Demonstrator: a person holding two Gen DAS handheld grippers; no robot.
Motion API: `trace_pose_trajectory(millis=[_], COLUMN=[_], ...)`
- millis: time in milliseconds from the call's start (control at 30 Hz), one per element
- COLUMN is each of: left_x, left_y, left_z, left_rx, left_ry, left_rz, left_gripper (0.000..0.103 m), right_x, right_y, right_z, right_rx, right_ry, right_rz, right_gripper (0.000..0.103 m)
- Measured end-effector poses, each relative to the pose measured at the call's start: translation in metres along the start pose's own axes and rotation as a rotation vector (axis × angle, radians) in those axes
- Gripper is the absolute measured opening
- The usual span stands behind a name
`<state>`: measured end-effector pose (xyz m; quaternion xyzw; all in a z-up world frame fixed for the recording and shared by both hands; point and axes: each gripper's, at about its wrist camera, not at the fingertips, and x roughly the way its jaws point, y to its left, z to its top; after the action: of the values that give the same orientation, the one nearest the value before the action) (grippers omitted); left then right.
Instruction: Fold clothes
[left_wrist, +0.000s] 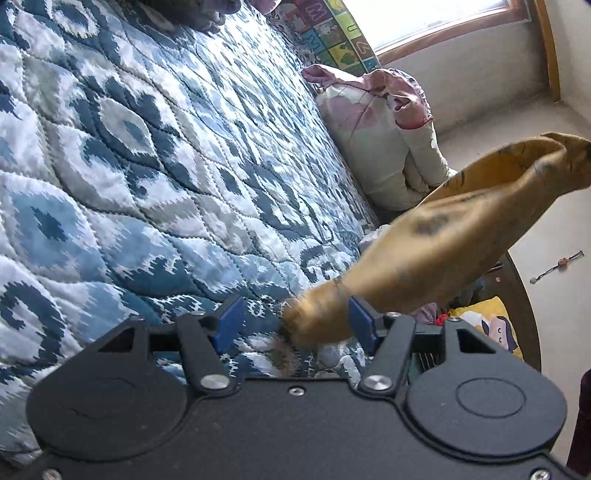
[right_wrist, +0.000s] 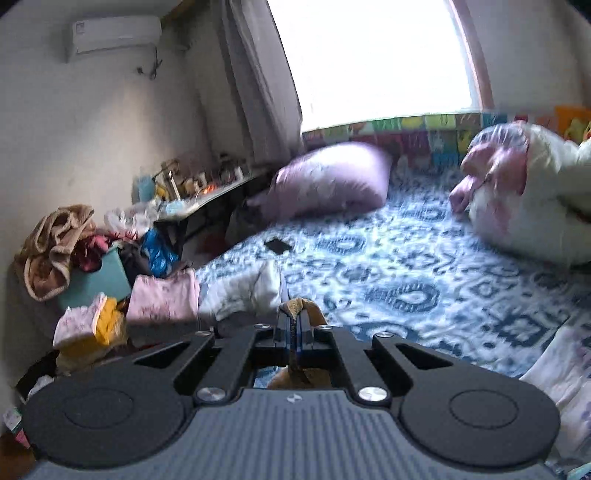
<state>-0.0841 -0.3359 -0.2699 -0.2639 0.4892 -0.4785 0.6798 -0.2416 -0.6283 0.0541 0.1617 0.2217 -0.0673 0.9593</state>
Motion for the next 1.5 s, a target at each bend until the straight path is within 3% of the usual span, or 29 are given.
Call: trace_pose_trajectory(millis=[133,300,433,567,733,867,1000,1067,1200,1333,1467,1500], left_x=[-0.007,-0.019,-0.026,-0.025,-0.023,-0.021,-0.017,-0.014,-0.009,0.0,-0.001,-0.002], left_y=[0.0,0.007,0.019,0.02,0.014,-0.008,-0.031,-0.043,-0.059,-0.046,-0.039,-0.038], left_z=[0.0,0.004,0.008,0.009,0.008,-0.001,-0.022,-0.035,-0.065,-0.082,-0.092,-0.092], left_rx=[-0.011,-0.07,-0.152,-0.163,-0.124,0.008,0.151,0.228,0.365,0.274,0.262,0.255], left_ry=[-0.026,-0.091,-0.119,-0.118,-0.102,-0.05,0.067,0.119,0.185,0.249,0.214,0.201], left_rz=[-0.024,-0.047,-0.06,-0.052,-0.026,0.05,0.156,0.183,0.304,0.338,0.373,0.367], left_gripper=[0.061,0.061,0.063,0.064,0.064,0.064,0.064,0.064,0.064,0.064,0.061,0.056], right_x=[0.012,0.061,0.097,0.097,0.084,0.074,0.059,0.052,0.041,0.036,0.039,0.041], right_y=[0.007,0.02,0.025,0.021,0.001,-0.037,-0.074,-0.089,-0.114,-0.131,-0.142,-0.143], right_z=[-0.011,-0.068,-0.119,-0.141,-0.182,-0.224,-0.259,-0.275,-0.304,-0.327,-0.349,-0.354], right_rx=[-0.011,-0.016,0.047,0.083,0.1,0.171,0.314,0.399,0.599,0.786,0.946,0.974], right_ry=[0.072,0.262,0.409,0.427,0.489,0.541,0.531,0.51,0.447,0.38,0.316,0.299], right_rz=[-0.01,0.016,0.085,0.079,-0.009,-0.118,-0.157,-0.153,-0.11,-0.026,0.031,0.039], right_gripper=[0.005,0.006,0.017,0.04,0.049,0.049,0.055,0.058,0.06,0.06,0.06,0.059])
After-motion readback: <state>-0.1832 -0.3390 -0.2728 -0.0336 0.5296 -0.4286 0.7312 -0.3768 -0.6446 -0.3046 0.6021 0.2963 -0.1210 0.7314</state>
